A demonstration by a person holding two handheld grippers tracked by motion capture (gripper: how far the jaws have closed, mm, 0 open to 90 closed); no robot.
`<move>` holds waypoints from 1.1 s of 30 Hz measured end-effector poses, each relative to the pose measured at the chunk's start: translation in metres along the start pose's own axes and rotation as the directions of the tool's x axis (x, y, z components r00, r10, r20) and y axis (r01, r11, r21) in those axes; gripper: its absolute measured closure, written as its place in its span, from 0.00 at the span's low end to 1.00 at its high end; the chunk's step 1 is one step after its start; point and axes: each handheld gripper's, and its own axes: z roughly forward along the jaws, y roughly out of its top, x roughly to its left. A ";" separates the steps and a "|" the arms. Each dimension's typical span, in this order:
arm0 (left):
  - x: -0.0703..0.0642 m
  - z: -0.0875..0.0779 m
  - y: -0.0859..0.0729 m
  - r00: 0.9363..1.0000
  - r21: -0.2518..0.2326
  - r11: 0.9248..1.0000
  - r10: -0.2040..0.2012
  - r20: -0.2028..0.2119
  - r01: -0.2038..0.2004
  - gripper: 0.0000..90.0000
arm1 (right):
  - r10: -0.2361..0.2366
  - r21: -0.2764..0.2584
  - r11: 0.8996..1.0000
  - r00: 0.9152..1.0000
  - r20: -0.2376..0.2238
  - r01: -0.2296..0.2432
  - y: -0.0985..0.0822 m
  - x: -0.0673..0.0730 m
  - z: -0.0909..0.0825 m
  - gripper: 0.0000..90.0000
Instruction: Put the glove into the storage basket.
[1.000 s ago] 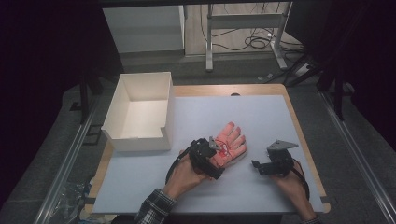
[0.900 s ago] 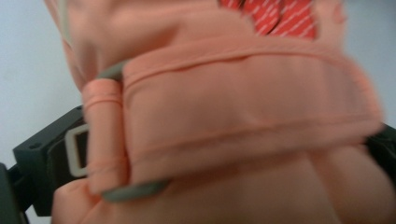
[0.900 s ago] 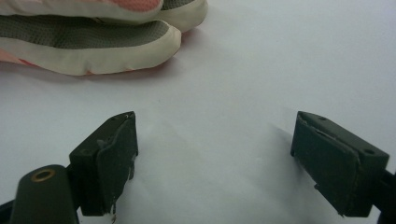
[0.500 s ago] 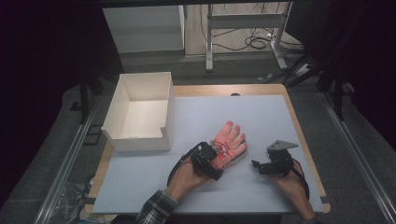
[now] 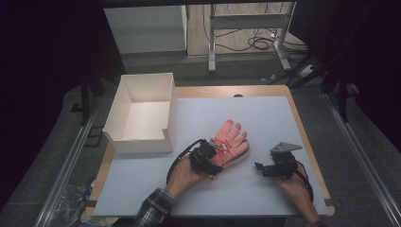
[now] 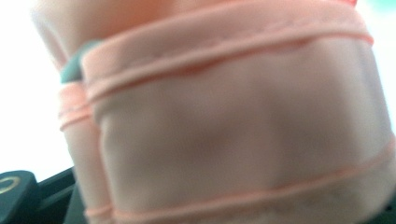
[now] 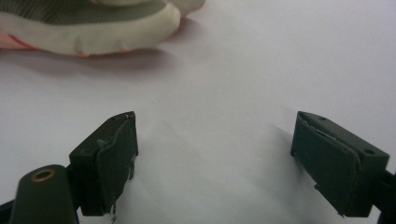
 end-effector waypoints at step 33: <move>0.036 -0.059 0.048 0.987 -0.063 0.995 -0.083 -0.135 0.075 0.48 | 0.002 -0.001 1.000 1.000 -0.003 -0.002 0.000 0.000 0.000 0.17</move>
